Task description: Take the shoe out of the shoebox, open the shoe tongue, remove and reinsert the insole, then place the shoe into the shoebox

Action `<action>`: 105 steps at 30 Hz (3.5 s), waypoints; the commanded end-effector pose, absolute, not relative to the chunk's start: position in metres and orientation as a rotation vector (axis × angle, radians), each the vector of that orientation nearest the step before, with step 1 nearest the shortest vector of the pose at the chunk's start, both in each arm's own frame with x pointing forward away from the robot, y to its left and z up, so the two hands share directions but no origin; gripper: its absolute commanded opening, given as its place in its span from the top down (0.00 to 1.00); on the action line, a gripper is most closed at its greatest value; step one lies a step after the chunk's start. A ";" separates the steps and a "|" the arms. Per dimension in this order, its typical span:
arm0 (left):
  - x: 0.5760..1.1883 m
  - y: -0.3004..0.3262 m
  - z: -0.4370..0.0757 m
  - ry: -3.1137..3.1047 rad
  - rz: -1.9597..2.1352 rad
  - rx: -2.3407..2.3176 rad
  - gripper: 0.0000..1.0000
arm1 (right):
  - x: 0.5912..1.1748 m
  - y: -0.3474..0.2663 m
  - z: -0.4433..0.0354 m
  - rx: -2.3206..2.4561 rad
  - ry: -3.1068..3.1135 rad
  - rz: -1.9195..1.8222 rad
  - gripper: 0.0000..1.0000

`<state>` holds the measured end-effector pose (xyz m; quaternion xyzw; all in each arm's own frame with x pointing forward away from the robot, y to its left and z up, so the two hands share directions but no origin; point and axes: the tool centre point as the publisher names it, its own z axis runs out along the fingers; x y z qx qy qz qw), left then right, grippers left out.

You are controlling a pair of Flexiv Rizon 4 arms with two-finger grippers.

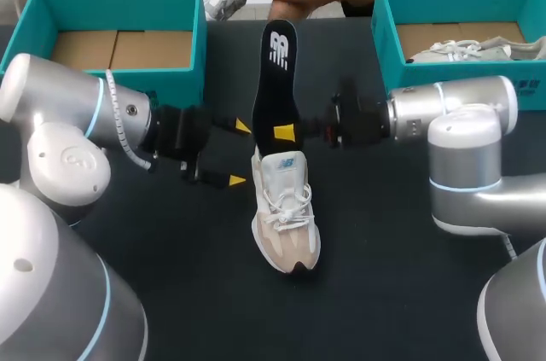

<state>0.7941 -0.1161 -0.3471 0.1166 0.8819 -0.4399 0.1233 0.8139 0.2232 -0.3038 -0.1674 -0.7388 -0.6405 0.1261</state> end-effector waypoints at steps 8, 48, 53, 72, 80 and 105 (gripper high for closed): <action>0.793 -0.117 -0.347 2.574 -1.278 0.339 0.00 | 0.811 0.223 -0.327 -0.536 -2.123 -1.807 1.00; 0.793 -0.117 -0.347 2.574 -1.278 0.339 0.00 | 0.800 0.218 -0.339 -0.565 -2.132 -1.734 0.82; 0.793 -0.117 -0.347 2.574 -1.278 0.339 0.00 | 0.805 0.219 -0.332 -0.544 -2.145 -1.756 0.80; 0.793 -0.117 -0.347 2.574 -1.278 0.339 0.00 | 0.809 0.221 -0.340 -0.510 -2.129 -1.753 1.00; 0.793 -0.117 -0.347 2.574 -1.278 0.339 0.00 | 0.790 0.213 -0.356 -0.570 -2.132 -1.656 1.00; 0.793 -0.117 -0.347 2.574 -1.278 0.339 0.00 | 0.822 0.228 -0.332 -0.465 -2.183 -1.697 1.00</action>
